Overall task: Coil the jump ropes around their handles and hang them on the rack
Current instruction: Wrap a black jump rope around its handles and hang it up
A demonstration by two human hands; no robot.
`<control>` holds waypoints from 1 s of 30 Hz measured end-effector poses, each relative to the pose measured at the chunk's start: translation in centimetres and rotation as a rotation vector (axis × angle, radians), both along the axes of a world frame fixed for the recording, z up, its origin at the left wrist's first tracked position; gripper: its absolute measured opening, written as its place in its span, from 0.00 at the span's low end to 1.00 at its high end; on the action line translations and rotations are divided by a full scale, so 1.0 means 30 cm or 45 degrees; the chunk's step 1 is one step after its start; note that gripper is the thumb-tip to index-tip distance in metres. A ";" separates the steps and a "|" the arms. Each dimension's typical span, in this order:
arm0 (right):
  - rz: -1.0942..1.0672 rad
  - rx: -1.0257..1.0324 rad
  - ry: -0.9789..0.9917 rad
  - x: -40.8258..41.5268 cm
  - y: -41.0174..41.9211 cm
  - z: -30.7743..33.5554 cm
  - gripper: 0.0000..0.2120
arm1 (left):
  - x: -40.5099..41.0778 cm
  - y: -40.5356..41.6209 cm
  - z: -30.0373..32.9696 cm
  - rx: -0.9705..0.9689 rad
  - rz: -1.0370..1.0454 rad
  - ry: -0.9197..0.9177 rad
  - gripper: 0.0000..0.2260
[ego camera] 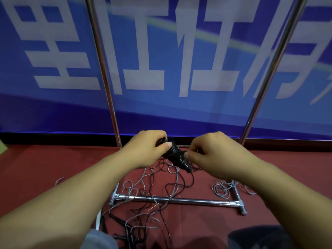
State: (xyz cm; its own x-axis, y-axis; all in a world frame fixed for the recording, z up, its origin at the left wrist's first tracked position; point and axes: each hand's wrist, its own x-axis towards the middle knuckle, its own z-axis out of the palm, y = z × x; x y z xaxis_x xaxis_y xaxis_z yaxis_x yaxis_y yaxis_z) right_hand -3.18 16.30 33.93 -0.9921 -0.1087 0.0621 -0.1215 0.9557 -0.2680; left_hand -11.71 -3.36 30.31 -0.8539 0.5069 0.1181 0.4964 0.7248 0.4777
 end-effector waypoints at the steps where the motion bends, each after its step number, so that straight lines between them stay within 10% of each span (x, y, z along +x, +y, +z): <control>1: -0.009 -0.002 0.007 -0.004 0.004 -0.001 0.13 | 0.001 0.001 0.000 -0.006 -0.014 -0.016 0.09; 30: -0.211 -0.846 -0.108 -0.088 0.069 -0.060 0.17 | 0.094 0.043 0.041 0.288 -0.320 -0.230 0.11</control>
